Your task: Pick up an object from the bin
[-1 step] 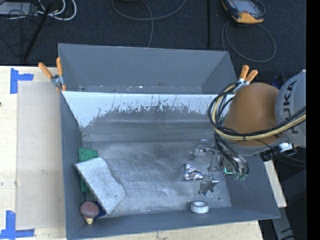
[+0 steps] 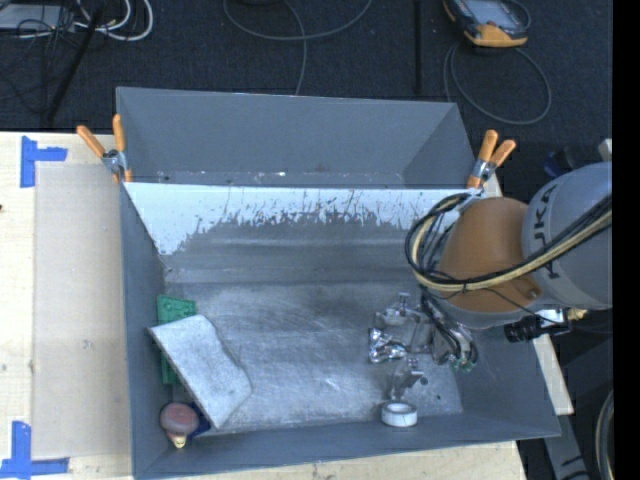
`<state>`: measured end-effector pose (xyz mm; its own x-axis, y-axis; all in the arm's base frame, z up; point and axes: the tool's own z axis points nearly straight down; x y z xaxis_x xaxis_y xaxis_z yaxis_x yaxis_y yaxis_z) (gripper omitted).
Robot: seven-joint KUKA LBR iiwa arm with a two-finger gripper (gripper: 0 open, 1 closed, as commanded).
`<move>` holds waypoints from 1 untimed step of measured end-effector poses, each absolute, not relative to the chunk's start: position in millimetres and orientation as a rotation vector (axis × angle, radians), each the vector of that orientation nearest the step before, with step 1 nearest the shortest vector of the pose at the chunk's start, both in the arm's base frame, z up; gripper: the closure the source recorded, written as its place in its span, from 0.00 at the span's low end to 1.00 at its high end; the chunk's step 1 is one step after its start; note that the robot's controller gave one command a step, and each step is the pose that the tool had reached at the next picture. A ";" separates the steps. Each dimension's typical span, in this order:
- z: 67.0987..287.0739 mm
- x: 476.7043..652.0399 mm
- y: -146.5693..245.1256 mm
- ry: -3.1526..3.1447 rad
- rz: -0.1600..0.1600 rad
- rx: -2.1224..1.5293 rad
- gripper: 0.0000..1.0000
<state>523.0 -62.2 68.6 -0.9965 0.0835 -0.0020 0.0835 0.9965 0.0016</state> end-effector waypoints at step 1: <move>72.5 523.5 -61.7 3.137 0.001 0.124 1.00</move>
Offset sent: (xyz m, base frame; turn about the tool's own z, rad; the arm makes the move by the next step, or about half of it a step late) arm 0.0000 0.0000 0.0000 0.0000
